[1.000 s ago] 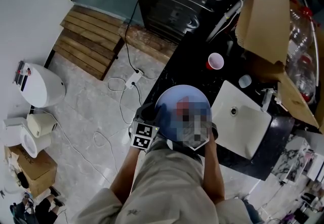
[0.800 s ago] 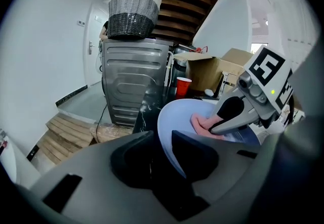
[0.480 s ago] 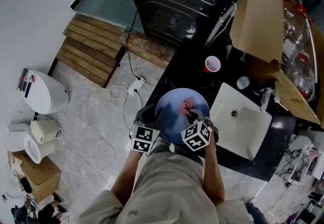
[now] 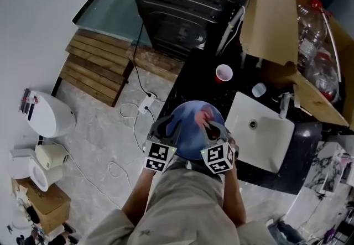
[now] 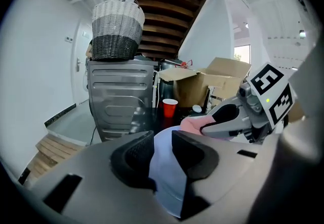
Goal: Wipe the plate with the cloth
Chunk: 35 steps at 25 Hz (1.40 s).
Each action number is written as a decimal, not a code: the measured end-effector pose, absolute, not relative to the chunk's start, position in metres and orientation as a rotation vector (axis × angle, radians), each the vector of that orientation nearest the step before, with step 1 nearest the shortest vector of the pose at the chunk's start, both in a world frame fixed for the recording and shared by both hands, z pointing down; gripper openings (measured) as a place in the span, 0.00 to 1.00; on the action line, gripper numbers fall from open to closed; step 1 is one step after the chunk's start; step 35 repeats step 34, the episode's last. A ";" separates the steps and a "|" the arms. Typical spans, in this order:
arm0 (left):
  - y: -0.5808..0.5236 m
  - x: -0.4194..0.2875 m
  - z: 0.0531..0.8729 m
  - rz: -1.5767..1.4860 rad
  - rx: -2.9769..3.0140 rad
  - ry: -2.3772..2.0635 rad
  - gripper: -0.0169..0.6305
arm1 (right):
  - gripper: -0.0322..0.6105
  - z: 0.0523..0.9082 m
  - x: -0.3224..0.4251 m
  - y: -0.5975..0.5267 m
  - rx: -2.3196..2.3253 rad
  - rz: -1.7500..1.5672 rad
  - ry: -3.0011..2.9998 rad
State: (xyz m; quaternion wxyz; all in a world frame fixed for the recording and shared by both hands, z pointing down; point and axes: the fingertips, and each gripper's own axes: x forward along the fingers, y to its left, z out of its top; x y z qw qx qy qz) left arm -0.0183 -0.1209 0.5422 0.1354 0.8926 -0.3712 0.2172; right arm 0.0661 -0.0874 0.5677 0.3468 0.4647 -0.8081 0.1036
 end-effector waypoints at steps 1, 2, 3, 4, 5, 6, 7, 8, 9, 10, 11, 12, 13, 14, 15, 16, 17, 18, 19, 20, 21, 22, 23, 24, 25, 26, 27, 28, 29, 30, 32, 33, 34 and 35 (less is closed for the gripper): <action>-0.121 -0.016 0.539 0.620 2.599 -1.068 0.20 | 0.09 0.562 0.067 -0.088 1.230 0.262 -2.104; -0.120 -0.014 0.535 0.611 2.612 -1.062 0.20 | 0.09 0.557 0.069 -0.089 1.254 0.255 -2.110; -0.120 -0.012 0.532 0.599 2.624 -1.058 0.19 | 0.09 0.553 0.070 -0.089 1.277 0.249 -2.116; -0.119 -0.011 0.529 0.586 2.636 -1.053 0.18 | 0.09 0.548 0.071 -0.090 1.300 0.245 -2.122; -0.119 -0.009 0.526 0.572 2.647 -1.048 0.18 | 0.09 0.543 0.072 -0.089 1.325 0.243 -2.129; -0.118 -0.008 0.524 0.557 2.657 -1.043 0.17 | 0.09 0.538 0.073 -0.089 1.350 0.244 -2.139; -0.117 -0.007 0.521 0.542 2.666 -1.038 0.17 | 0.09 0.534 0.073 -0.088 1.373 0.247 -2.154; -0.116 -0.005 0.519 0.527 2.676 -1.033 0.16 | 0.09 0.530 0.073 -0.087 1.395 0.250 -2.168; -0.115 -0.004 0.516 0.514 2.686 -1.028 0.15 | 0.09 0.526 0.074 -0.086 1.414 0.250 -2.177; -0.114 -0.003 0.514 0.501 2.696 -1.023 0.14 | 0.09 0.523 0.075 -0.085 1.430 0.247 -2.178; -0.114 -0.002 0.512 0.488 2.705 -1.018 0.14 | 0.09 0.521 0.075 -0.084 1.443 0.242 -2.175; -0.113 0.000 0.509 0.475 2.713 -1.012 0.13 | 0.09 0.520 0.076 -0.082 1.454 0.238 -2.170; -0.111 0.001 0.508 0.464 2.719 -1.004 0.13 | 0.09 0.518 0.077 -0.081 1.466 0.237 -2.164; -0.110 0.001 0.506 0.454 2.724 -0.996 0.13 | 0.09 0.516 0.078 -0.080 1.479 0.236 -2.159; -0.109 0.002 0.505 0.446 2.729 -0.986 0.12 | 0.09 0.515 0.079 -0.079 1.492 0.237 -2.153; -0.108 0.003 0.505 0.440 2.732 -0.977 0.12 | 0.09 0.514 0.080 -0.078 1.504 0.238 -2.147; -0.108 0.004 0.505 0.435 2.734 -0.969 0.12 | 0.09 0.513 0.081 -0.078 1.515 0.238 -2.142; -0.108 0.005 0.505 0.430 2.735 -0.961 0.12 | 0.09 0.512 0.082 -0.077 1.523 0.238 -2.137; -0.107 0.006 0.506 0.426 2.735 -0.953 0.12 | 0.09 0.511 0.084 -0.077 1.529 0.239 -2.133; -0.106 0.007 0.506 0.422 2.735 -0.945 0.11 | 0.09 0.511 0.085 -0.076 1.534 0.240 -2.129; -0.104 0.008 0.506 0.418 2.733 -0.940 0.11 | 0.09 0.511 0.085 -0.075 1.537 0.242 -2.126; -0.104 0.008 0.507 0.414 2.732 -0.937 0.11 | 0.09 0.511 0.085 -0.074 1.539 0.244 -2.125; -0.103 0.009 0.508 0.410 2.730 -0.936 0.11 | 0.09 0.512 0.086 -0.073 1.540 0.245 -2.125; -0.103 0.009 0.508 0.407 2.728 -0.938 0.11 | 0.09 0.513 0.086 -0.073 1.539 0.246 -2.128; -0.103 0.010 0.509 0.406 2.727 -0.944 0.11 | 0.09 0.513 0.087 -0.073 1.537 0.245 -2.131; -0.103 0.010 0.509 0.407 2.725 -0.953 0.11 | 0.09 0.512 0.087 -0.072 1.533 0.243 -2.137; -0.102 0.010 0.508 0.407 2.722 -0.964 0.11 | 0.09 0.512 0.088 -0.071 1.528 0.241 -2.143; -0.100 0.010 0.507 0.407 2.717 -0.976 0.11 | 0.09 0.511 0.088 -0.069 1.524 0.241 -2.150; -0.098 0.011 0.505 0.406 2.713 -0.985 0.11 | 0.09 0.509 0.089 -0.066 1.520 0.242 -2.156; -0.095 0.012 0.503 0.405 2.709 -0.992 0.11 | 0.09 0.508 0.091 -0.063 1.516 0.246 -2.162; -0.089 0.017 0.500 0.406 2.704 -0.999 0.11 | 0.09 0.504 0.096 -0.056 1.511 0.252 -2.171; -0.086 0.021 0.498 0.407 2.703 -1.001 0.11 | 0.09 0.502 0.099 -0.052 1.509 0.255 -2.176; -0.083 0.025 0.496 0.409 2.702 -1.003 0.11 | 0.09 0.500 0.101 -0.048 1.507 0.257 -2.181; -0.083 0.025 0.496 0.409 2.702 -1.003 0.11 | 0.09 0.500 0.101 -0.048 1.507 0.257 -2.181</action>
